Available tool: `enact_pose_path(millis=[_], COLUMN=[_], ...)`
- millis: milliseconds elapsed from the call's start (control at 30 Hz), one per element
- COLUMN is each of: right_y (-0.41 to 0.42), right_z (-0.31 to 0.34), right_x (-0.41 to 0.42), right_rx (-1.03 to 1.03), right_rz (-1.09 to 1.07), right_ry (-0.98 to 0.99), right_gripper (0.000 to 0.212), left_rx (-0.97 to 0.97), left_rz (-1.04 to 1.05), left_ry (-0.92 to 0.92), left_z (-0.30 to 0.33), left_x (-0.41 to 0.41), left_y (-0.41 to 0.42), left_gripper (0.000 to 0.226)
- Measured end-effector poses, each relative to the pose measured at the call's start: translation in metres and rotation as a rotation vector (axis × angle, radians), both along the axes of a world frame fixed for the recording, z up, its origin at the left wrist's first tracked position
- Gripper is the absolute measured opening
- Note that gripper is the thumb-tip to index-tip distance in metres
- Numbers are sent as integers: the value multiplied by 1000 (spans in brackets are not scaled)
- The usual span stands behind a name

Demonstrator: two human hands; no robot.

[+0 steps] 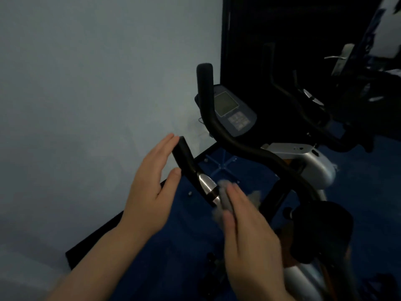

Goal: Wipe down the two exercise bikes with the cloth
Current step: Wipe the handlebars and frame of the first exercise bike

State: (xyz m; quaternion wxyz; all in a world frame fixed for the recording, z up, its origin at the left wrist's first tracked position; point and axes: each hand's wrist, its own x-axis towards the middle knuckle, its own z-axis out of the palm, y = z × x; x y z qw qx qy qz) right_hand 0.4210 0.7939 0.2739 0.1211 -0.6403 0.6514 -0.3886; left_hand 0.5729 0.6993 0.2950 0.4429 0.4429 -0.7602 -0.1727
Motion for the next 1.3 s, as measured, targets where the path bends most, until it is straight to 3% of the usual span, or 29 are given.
enact_pose_path(millis=[200,400,500,667,800,833,900,967,1033,1200,1300], right_y=[-26,-61,-103,-63,-106,-111,-101,-77,-63,-95,-84], right_z=[12,17,38,27,45,48,40,22,6,23,20], right_x=[8,19,31,44,52,57,59,44,20,30,50], right_rx=[13,73,163,-88,-117,-159,-265,-252,-202,-19,-107], right_rz=[102,-7,-15,-70,-15,14,67,63,73,26,-103], right_ry=[-414,-97,-165,-235,-448,-409,-152,198,361,182,254], right_gripper=[38,42,35,34,30,30,37,54,59,32,43], left_rx=[104,237,284,352,358,345,314,282,234,33,-25], left_rz=[-76,-146,-176,-207,-186,-178,-180,-157,-127,-161,-170], left_ry=[194,363,451,533,560,552,509,443,357,44,-36], left_z=[-2,0,2,2,3,2,0,-2,-4,-1,-3], left_x=[-5,-6,-5,-2,-8,-10,-13,-12,-9,-14,-18], left_y=[-8,-3,-3,-3,-2,-1,1,1,-3,-17,-21], left_gripper=[48,45,40,49,54,54,55,57,55,54,55])
